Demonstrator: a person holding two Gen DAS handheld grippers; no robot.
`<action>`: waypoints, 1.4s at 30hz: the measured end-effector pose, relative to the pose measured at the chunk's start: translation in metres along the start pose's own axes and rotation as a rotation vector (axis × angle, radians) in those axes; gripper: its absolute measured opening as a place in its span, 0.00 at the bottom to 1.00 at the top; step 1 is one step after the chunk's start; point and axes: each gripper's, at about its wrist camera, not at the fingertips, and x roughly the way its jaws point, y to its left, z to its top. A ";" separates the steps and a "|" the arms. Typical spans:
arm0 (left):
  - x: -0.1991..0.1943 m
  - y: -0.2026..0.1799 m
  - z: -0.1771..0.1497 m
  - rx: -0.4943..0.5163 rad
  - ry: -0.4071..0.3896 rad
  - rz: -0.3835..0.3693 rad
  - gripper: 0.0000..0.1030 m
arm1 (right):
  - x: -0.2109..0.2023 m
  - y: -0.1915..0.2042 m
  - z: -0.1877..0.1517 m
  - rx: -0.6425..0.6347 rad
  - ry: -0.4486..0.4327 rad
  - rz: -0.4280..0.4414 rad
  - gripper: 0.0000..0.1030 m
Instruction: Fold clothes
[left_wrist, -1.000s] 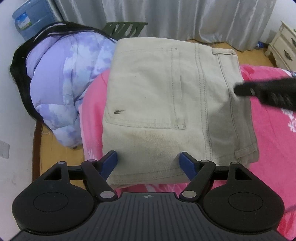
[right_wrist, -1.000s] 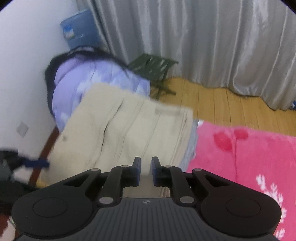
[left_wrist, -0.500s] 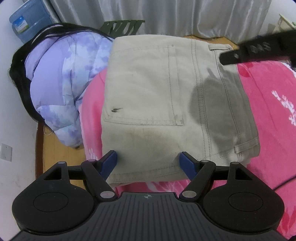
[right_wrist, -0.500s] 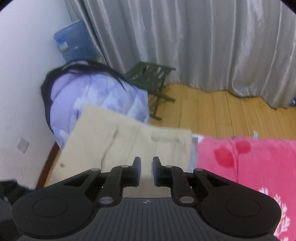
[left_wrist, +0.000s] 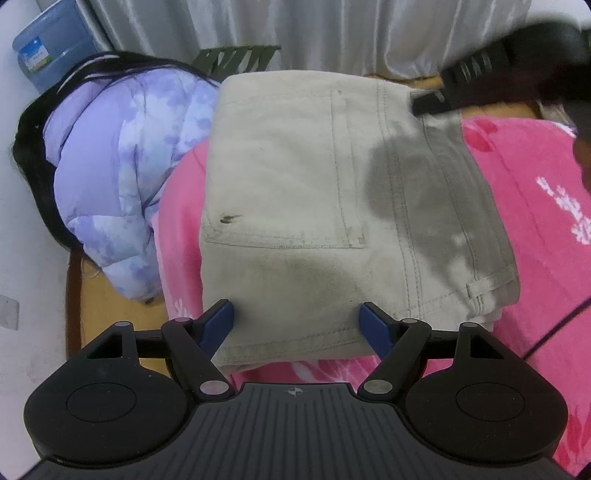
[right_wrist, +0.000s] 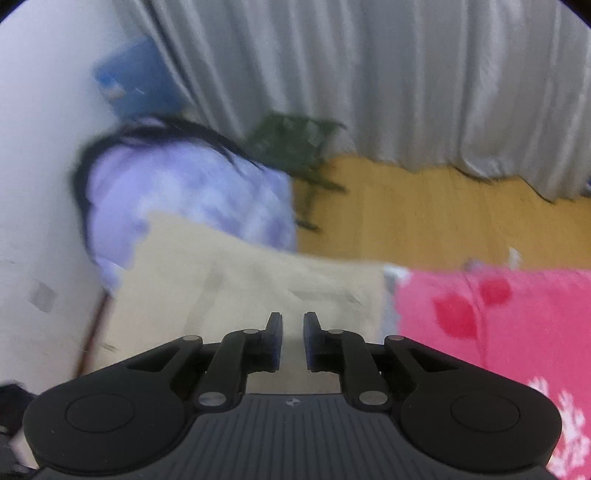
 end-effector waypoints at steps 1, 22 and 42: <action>0.000 0.000 -0.001 0.004 -0.006 -0.005 0.74 | -0.004 0.005 0.004 -0.011 -0.018 0.029 0.13; 0.030 0.018 0.024 -0.087 0.265 -0.073 0.83 | 0.085 0.010 0.024 -0.094 0.255 0.126 0.09; 0.028 0.011 0.034 -0.457 0.389 0.176 0.85 | 0.098 0.025 0.035 -0.416 0.338 0.184 0.09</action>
